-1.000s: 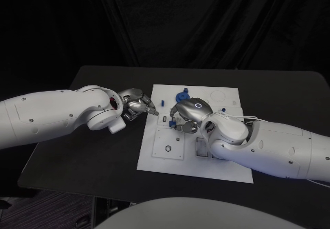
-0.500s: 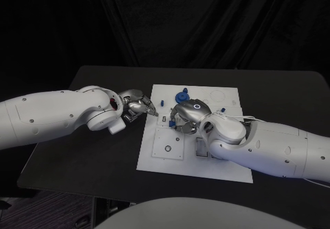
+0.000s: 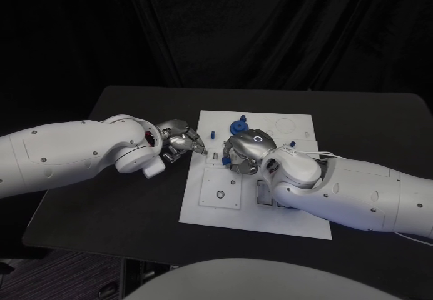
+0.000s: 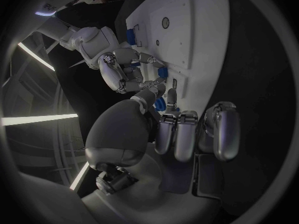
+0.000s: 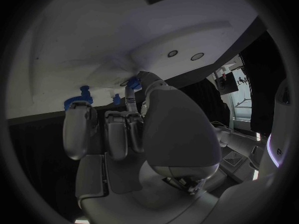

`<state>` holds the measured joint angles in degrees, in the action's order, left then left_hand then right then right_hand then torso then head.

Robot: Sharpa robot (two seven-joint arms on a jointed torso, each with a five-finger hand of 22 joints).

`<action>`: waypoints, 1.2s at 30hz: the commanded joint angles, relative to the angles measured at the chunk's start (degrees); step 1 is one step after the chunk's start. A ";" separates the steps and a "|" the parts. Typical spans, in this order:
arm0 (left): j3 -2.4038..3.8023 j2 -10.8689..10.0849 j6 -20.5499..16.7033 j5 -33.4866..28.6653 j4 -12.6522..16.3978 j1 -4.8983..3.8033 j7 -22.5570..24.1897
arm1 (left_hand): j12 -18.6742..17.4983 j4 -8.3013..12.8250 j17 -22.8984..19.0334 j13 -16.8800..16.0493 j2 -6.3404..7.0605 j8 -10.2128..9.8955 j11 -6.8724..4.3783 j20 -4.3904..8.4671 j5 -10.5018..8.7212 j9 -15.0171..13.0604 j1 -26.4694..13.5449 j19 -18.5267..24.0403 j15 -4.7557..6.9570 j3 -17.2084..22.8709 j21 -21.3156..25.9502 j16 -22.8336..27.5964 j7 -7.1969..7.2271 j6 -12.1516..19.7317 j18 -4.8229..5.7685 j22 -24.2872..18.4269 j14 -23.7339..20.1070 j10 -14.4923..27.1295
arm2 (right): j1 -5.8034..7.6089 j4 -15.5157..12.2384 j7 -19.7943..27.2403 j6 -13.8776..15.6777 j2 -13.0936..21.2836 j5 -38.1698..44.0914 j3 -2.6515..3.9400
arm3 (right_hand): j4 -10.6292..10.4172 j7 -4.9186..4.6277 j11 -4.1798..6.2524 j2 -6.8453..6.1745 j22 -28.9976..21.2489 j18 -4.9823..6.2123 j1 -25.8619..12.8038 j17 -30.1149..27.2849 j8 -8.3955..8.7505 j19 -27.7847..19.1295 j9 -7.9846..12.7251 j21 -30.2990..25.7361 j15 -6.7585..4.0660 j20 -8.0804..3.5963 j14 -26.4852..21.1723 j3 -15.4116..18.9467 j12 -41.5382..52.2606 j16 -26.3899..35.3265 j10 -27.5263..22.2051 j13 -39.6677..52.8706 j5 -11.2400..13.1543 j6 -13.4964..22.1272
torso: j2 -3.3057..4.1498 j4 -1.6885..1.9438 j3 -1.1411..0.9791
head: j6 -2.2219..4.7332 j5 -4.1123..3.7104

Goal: Assemble the parts on the task board

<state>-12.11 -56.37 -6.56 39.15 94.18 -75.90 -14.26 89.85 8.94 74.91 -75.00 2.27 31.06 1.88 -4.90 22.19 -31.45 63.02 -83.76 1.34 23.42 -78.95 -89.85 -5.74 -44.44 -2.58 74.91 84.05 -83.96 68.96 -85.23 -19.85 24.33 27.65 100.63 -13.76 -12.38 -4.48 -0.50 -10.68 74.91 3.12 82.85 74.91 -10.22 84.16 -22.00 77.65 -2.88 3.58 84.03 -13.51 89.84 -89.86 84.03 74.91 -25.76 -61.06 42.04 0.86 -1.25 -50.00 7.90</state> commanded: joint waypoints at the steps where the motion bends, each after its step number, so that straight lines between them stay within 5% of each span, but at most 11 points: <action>1: 0.03 0.11 0.83 -1.00 -0.03 0.37 0.31 | 0.15 0.31 15.09 -15.00 -0.79 0.22 -0.52 0.22 -0.10 0.15 -0.03 0.46 0.29 0.10 0.65 -0.15 0.06 -0.42 -0.56 10.88 5.95 -6.04 | -0.19 -0.22 0.24 2.60 0.22 0.44 0.01 | 0.55 0.59 0.85 0.79 11.10 -0.06 0.53 15.09 -1.47 0.32 -1.98 -0.20 -0.81 -0.79 5.97 -0.26 0.16 -0.14 5.97 15.09 -0.33 -1.62 | -0.06 -0.08 0.02 | 0.00 0.10; 8: 0.03 0.30 0.70 -1.19 -0.15 0.82 1.25 | 0.15 0.76 15.09 -15.00 -0.89 0.34 -0.46 0.21 -0.69 0.67 -0.32 1.22 0.26 0.31 1.98 -0.15 -0.04 -0.20 -0.86 10.39 5.95 -6.04 | -0.20 -1.57 0.98 5.51 1.18 0.44 0.06 | 0.88 1.39 1.51 0.94 11.19 -0.14 0.04 15.09 -2.73 0.47 -4.40 0.10 -1.43 -1.39 5.97 -0.41 0.16 -0.14 5.97 15.09 0.13 -2.42 | -0.08 -0.06 -0.02 | 0.00 -0.02; 11: 0.03 0.27 0.75 -1.21 -0.11 0.94 1.87 | 0.15 1.26 15.09 -15.00 -0.76 0.32 -0.15 0.03 -2.57 1.63 -1.50 2.22 0.03 0.21 4.00 -0.15 -0.40 0.89 -1.24 9.63 5.95 -6.04 | -0.20 -2.33 1.37 7.26 1.69 0.44 0.16 | 0.84 1.46 1.57 0.88 11.22 -0.16 -0.12 15.09 -2.82 0.52 -4.69 0.20 -1.49 -1.46 5.97 -0.37 0.16 -0.14 5.97 15.09 0.29 -2.40 | -0.07 -0.07 -0.03 | 0.00 -0.11; 17: 0.03 0.15 1.53 -2.52 0.26 1.19 2.86 | 0.15 1.64 15.09 -15.00 -0.75 0.66 0.40 -0.42 -9.27 3.14 -4.07 3.41 -0.47 -0.59 7.22 -0.15 -0.99 2.84 -1.79 8.30 5.95 -6.04 | -0.20 -3.70 2.33 10.83 2.58 -0.16 0.37 | 0.68 1.56 1.67 0.81 11.35 -0.27 -0.50 15.09 -2.93 0.71 -5.18 0.62 -1.58 -1.56 5.97 -0.31 0.16 -0.14 5.97 15.09 0.41 -2.36 | -0.07 -0.09 -0.06 | 0.00 -0.29; 21: 0.03 0.19 2.28 -3.38 0.57 1.32 3.09 | 0.15 1.75 15.09 -15.00 -0.71 0.94 0.64 -0.63 -11.62 3.80 -5.07 4.16 -0.68 -1.08 9.41 -0.15 -1.24 3.61 -2.17 7.36 5.95 -6.04 | -0.20 -3.95 2.59 11.65 2.74 -0.34 0.42 | 0.66 1.58 1.69 0.81 11.35 -0.26 -0.53 15.09 -2.94 0.71 -5.24 0.61 -1.59 -1.58 5.97 -0.32 0.16 -0.14 5.97 15.09 0.37 -2.35 | -0.08 -0.10 -0.09 | 0.00 -0.35; 22: 0.03 0.22 2.51 -3.52 0.64 1.35 3.19 | 0.15 1.41 15.09 -15.00 -0.50 0.89 0.85 -0.77 -14.69 4.21 -6.11 4.65 -0.85 -1.82 10.83 -0.15 -1.47 4.36 -2.41 6.72 5.95 -6.04 | -0.20 -3.97 2.63 11.74 2.75 -0.37 0.43 | 0.66 1.58 1.69 0.81 11.35 -0.26 -0.53 15.09 -2.94 0.71 -5.24 0.61 -1.59 -1.58 5.97 -0.32 0.16 -0.14 5.97 15.09 0.37 -2.35 | -0.07 -0.09 -0.11 | 0.00 -0.36; 36: 0.03 0.64 4.01 -4.01 0.92 1.55 4.65 | 0.15 0.76 15.09 -15.00 -0.05 2.29 1.07 -1.02 -18.57 5.54 -8.55 5.11 -1.09 -4.20 14.18 -0.15 -1.58 4.75 -2.84 5.07 5.95 -6.04 | -0.20 -3.80 2.81 11.66 2.30 -0.42 0.46 | 0.63 1.62 1.72 0.78 11.34 -0.26 -0.60 15.09 -2.97 0.71 -5.38 0.60 -1.62 -1.61 5.97 -0.32 0.16 -0.14 5.97 15.09 0.35 -2.32 | -0.09 -0.03 -0.06 | 0.00 -0.20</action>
<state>-12.12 -55.85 -3.89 35.90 94.94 -74.50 -11.51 89.85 9.64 74.91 -75.01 2.37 33.12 2.58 -5.84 3.78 -25.99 55.01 -79.15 0.50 19.53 -64.97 -89.85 -7.47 -40.01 -4.41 74.91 84.05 -84.03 68.89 -88.97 -17.28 34.63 30.03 100.15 -13.36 -11.52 -4.63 0.93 -10.03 74.91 3.12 82.54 74.91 -12.76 83.95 -22.06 78.04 -3.95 2.36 84.00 -13.76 89.84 -89.86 84.03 74.95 -25.25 -61.73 41.95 0.82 -1.33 -50.00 7.59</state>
